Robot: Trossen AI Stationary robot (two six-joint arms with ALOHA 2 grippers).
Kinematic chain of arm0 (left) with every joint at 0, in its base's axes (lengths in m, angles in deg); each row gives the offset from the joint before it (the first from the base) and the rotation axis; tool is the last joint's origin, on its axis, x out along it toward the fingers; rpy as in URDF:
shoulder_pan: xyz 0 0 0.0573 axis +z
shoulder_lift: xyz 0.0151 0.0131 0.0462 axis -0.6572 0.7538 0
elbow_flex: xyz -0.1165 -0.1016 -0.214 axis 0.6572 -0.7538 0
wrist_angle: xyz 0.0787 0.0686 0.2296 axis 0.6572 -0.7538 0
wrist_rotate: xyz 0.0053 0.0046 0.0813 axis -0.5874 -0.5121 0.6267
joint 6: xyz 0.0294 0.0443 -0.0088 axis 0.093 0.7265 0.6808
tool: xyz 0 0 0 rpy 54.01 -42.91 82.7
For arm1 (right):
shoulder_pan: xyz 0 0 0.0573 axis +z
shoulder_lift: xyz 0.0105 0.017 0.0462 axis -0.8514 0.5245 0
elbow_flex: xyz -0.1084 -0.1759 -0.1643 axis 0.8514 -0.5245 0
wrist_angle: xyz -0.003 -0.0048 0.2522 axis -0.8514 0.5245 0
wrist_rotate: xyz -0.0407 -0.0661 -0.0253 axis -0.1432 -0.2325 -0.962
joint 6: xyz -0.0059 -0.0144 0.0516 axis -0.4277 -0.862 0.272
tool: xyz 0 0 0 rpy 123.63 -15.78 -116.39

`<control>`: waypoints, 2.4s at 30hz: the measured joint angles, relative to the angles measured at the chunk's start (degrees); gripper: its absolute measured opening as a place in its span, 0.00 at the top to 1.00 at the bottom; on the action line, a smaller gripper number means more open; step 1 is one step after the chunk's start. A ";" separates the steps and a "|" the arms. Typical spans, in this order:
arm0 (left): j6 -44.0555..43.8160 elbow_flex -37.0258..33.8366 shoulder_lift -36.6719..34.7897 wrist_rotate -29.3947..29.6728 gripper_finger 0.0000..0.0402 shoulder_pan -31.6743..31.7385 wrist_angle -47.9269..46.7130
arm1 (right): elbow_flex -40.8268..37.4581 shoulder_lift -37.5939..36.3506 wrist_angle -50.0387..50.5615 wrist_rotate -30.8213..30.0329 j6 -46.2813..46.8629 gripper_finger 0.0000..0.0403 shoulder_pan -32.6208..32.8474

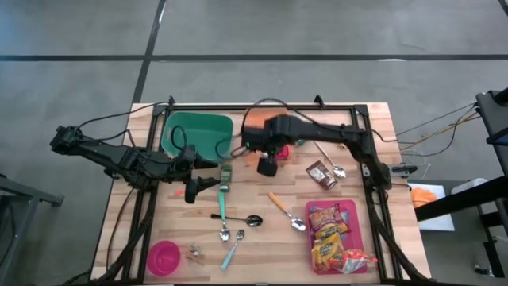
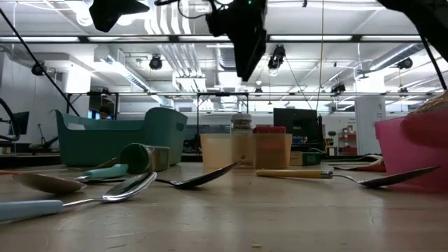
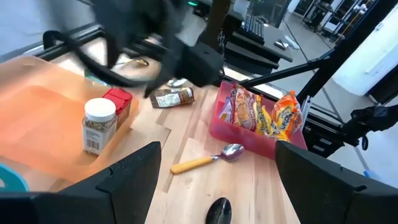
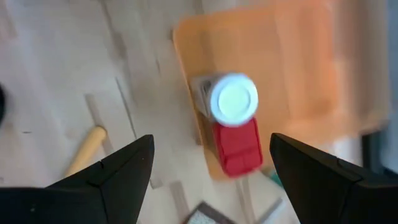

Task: Pick & Place Food Item
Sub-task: Put the brown seasoning bottle into the orange bin

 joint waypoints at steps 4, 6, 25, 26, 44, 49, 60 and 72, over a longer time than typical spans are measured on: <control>-0.01 0.01 0.00 0.00 0.22 0.00 -0.02 | -0.49 -0.53 4.13 -7.68 5.99 0.21 5.83; -0.01 0.01 0.00 0.00 0.22 0.00 -0.04 | -0.98 -0.74 4.35 -10.50 8.38 0.21 8.81; -0.86 0.04 0.22 4.24 0.22 0.03 -4.83 | -28.62 -27.24 -7.71 -22.07 26.83 0.21 23.96; -0.88 0.04 0.53 4.57 0.22 0.04 -4.67 | -31.86 -29.71 -10.51 -21.98 27.36 0.21 24.66; -14.05 4.00 16.87 -13.74 0.22 0.22 -12.39 | -72.48 -49.90 -52.93 -23.84 21.28 0.21 29.75; -30.11 9.61 19.77 -14.48 0.22 0.07 -30.75 | -74.36 -50.14 -54.71 -26.38 19.77 0.21 29.75; -50.74 15.53 30.11 -27.30 0.22 -6.63 -35.29 | -74.06 -49.94 -54.30 -25.92 18.76 0.21 30.60; -53.86 31.73 47.62 -29.68 0.22 -16.93 -47.79 | -74.06 -49.83 -54.26 -25.72 16.88 0.21 31.68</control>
